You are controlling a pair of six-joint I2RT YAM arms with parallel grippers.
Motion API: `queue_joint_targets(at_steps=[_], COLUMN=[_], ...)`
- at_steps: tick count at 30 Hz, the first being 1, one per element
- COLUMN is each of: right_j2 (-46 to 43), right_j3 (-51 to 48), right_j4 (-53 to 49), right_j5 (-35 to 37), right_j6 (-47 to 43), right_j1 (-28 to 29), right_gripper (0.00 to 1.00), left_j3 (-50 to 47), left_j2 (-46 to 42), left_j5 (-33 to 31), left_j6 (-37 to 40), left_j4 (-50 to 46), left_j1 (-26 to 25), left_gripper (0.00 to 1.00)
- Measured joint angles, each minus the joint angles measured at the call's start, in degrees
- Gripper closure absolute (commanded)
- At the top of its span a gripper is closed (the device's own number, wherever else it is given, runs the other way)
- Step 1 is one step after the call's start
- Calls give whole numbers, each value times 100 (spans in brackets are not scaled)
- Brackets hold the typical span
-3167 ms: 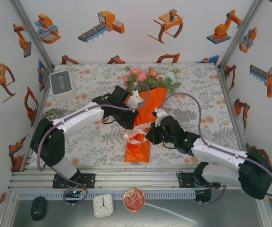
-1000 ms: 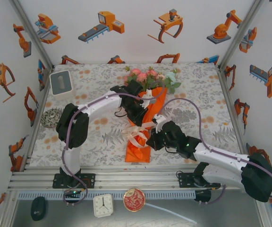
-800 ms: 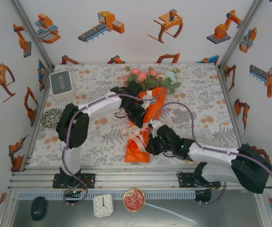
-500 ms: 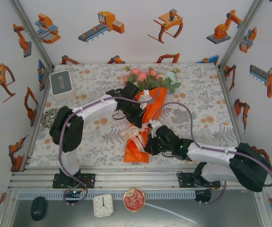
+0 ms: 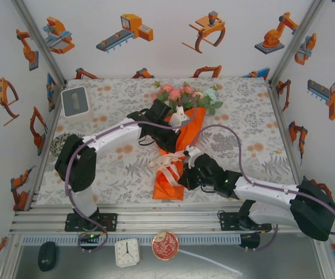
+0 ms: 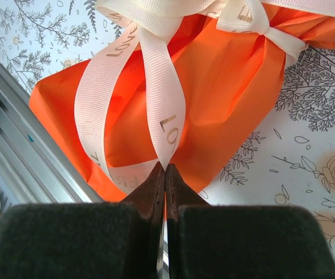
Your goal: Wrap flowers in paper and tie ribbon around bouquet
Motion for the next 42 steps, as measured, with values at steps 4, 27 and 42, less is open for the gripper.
queue_joint_targets(at_steps=[4, 27, 42], right_j2=[0, 4, 4], right_j3=[0, 0, 0], right_j4=[0, 0, 0], right_j5=[0, -2, 0], right_j6=[-13, -35, -52], right_j1=[0, 0, 0], right_gripper=[100, 100, 100], left_j3=[59, 46, 50], left_j2=[282, 236, 238], left_j5=[76, 623, 1078], left_j6=[59, 127, 155], left_j4=[-149, -212, -431], left_j1=[-31, -31, -24], left_gripper=[80, 76, 83])
